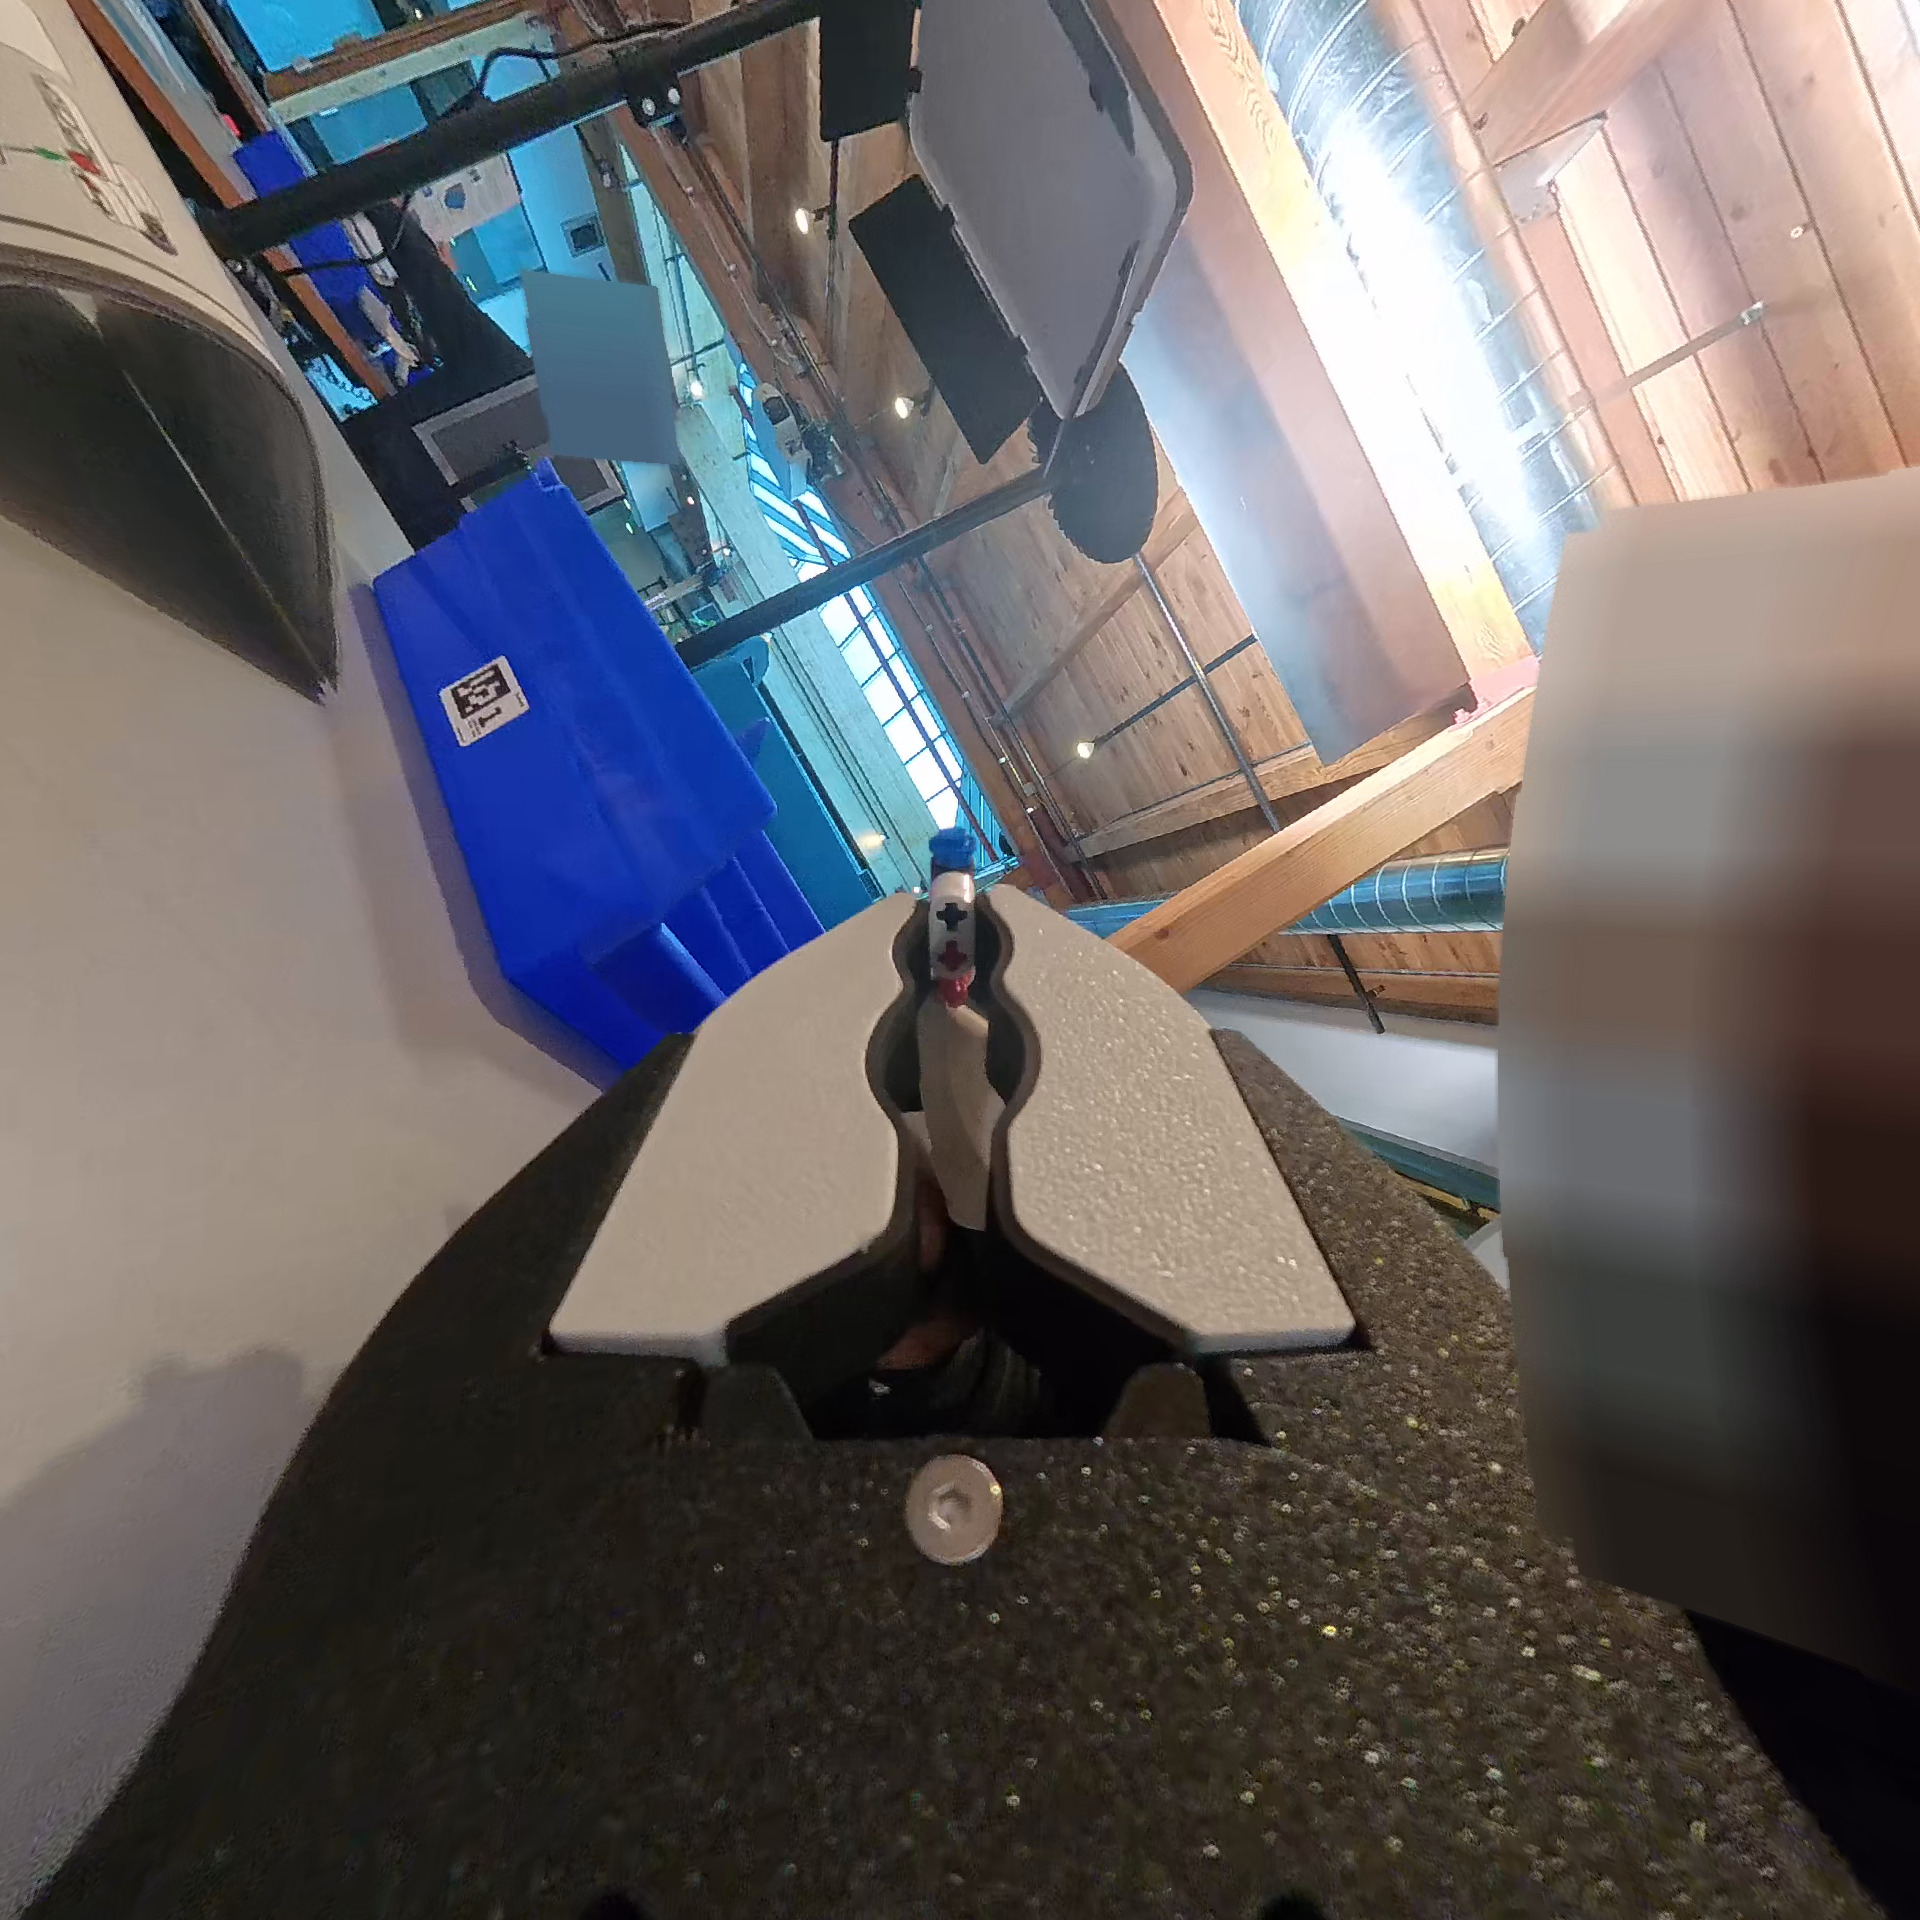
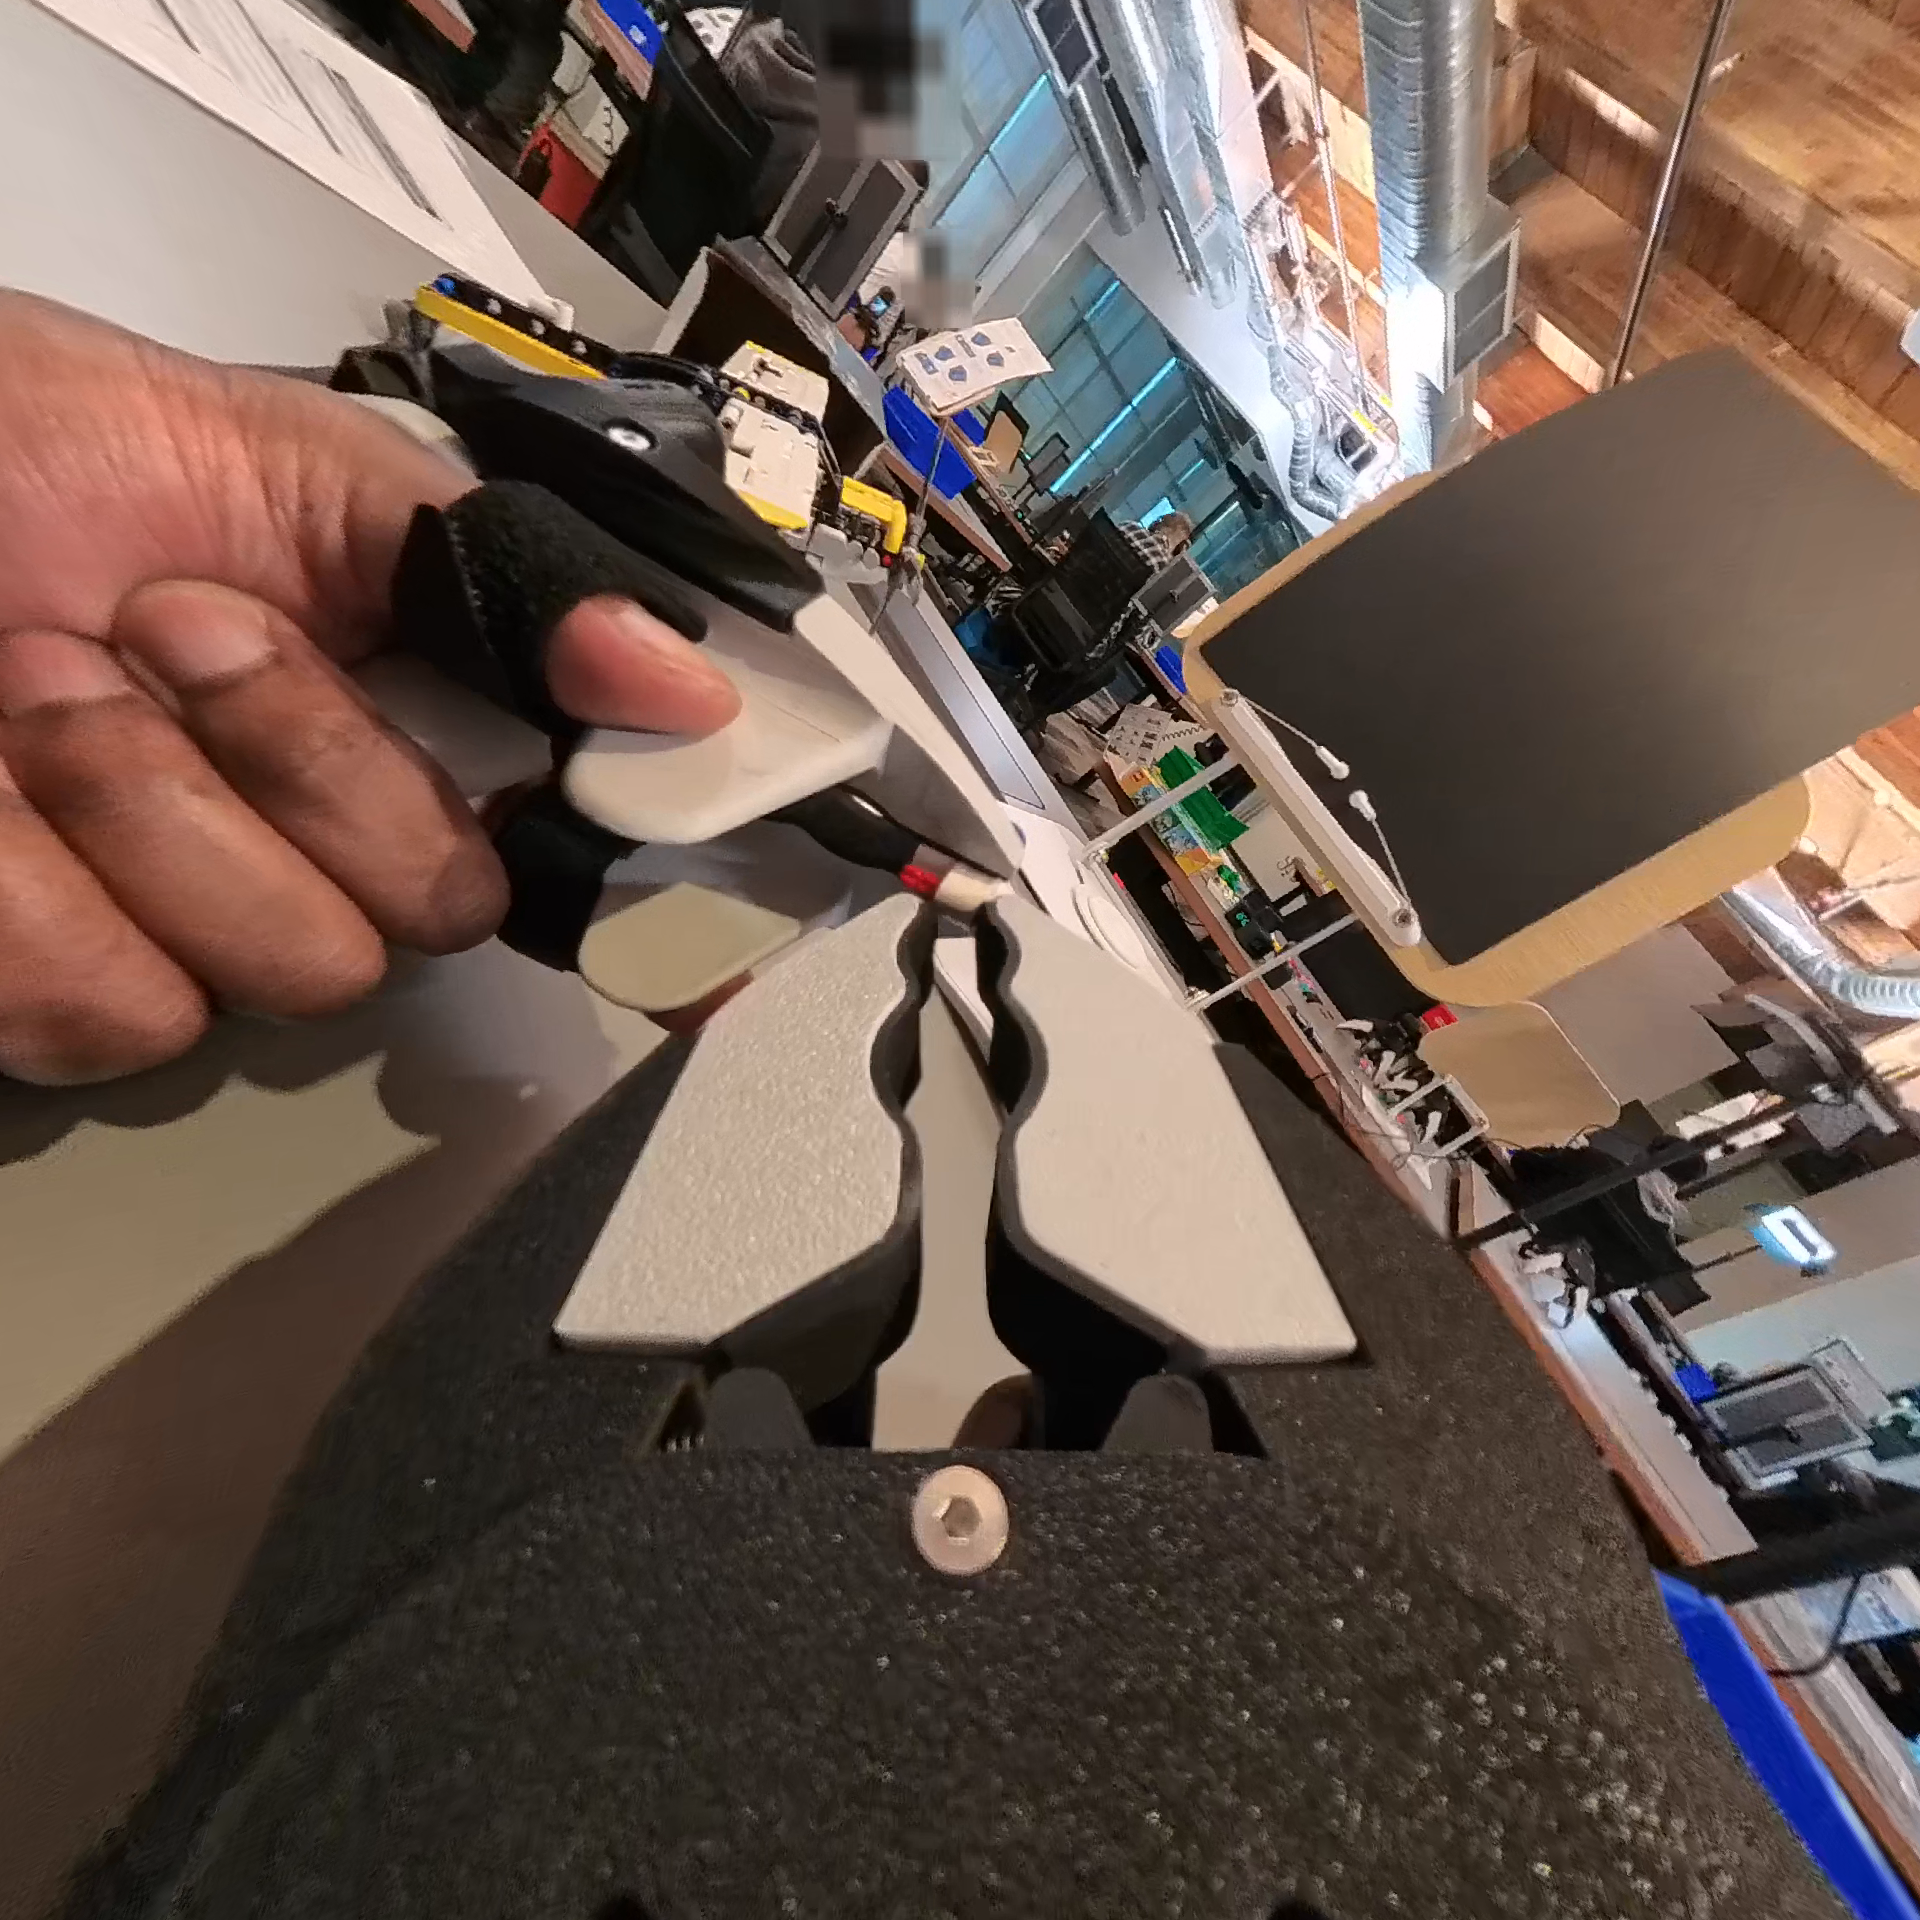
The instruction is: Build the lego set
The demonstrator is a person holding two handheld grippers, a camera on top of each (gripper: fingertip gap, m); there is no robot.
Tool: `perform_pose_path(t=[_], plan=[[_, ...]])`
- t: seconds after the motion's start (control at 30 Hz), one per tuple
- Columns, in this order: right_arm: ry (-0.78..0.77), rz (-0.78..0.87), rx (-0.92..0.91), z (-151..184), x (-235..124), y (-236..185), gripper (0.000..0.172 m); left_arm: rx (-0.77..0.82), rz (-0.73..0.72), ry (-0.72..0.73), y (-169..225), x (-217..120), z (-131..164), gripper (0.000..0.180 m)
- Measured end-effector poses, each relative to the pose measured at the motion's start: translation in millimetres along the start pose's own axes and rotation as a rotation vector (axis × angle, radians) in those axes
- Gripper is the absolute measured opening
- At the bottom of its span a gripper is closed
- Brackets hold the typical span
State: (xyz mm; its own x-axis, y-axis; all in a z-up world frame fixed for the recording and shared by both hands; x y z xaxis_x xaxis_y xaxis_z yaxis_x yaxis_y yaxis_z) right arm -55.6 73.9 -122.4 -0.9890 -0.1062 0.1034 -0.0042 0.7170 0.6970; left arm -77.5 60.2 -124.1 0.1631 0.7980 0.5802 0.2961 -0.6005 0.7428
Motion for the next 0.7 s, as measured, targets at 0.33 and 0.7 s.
perform_pose_path(t=[0.33, 0.7], plan=[[-0.148, -0.091, 0.213, 32, 5, 4, 0.021, -0.028, -0.044, -0.022, -4, -8, -10, 0.008], [-0.409, -0.166, 0.304, 75, 9, -4, 0.016, 0.244, -0.676, -0.485, -45, -41, 16, 0.031]])
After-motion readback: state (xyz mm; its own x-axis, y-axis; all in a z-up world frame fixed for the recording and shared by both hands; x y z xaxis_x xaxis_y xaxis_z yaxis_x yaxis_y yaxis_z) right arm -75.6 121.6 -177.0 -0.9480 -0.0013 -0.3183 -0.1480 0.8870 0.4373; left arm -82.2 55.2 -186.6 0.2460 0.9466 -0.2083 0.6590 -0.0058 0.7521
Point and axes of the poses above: each gripper's, where its closed fingertips meet, x out along the fingers, z out of its underside, y = z × x across the jaws, the point moved 2 cm from there along -x, back along the fingers, and after that the axes turned 12 degrees about z, right-handed, at the moved point
